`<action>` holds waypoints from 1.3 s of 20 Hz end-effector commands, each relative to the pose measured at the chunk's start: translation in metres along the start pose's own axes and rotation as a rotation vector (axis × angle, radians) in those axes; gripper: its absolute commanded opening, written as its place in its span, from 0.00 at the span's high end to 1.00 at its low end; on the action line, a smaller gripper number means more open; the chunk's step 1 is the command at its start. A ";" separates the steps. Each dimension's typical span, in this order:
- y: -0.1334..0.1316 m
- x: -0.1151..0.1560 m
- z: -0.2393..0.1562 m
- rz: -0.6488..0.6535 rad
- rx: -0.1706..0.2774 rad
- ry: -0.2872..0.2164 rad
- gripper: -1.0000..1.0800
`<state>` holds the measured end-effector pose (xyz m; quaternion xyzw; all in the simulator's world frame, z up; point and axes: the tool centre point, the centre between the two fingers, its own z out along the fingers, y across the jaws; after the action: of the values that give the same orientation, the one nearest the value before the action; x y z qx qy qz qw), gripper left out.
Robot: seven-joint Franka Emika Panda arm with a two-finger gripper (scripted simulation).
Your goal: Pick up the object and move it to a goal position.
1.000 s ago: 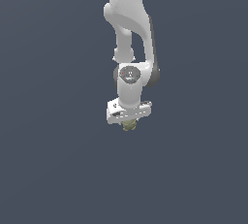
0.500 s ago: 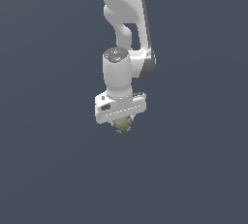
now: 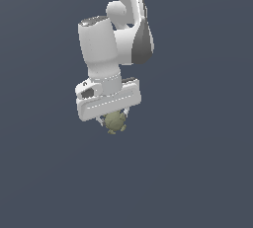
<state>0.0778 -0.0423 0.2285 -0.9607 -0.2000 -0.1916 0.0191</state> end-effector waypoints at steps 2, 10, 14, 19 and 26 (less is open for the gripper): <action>0.014 0.014 -0.026 -0.030 0.001 0.059 1.00; 0.043 0.041 -0.084 -0.091 0.005 0.184 1.00; 0.057 0.052 -0.114 -0.122 0.008 0.246 1.00; 0.074 0.064 -0.153 -0.160 0.012 0.326 1.00; 0.098 0.076 -0.206 -0.211 0.019 0.433 1.00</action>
<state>0.1063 -0.1224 0.4405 -0.8768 -0.2877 -0.3821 0.0484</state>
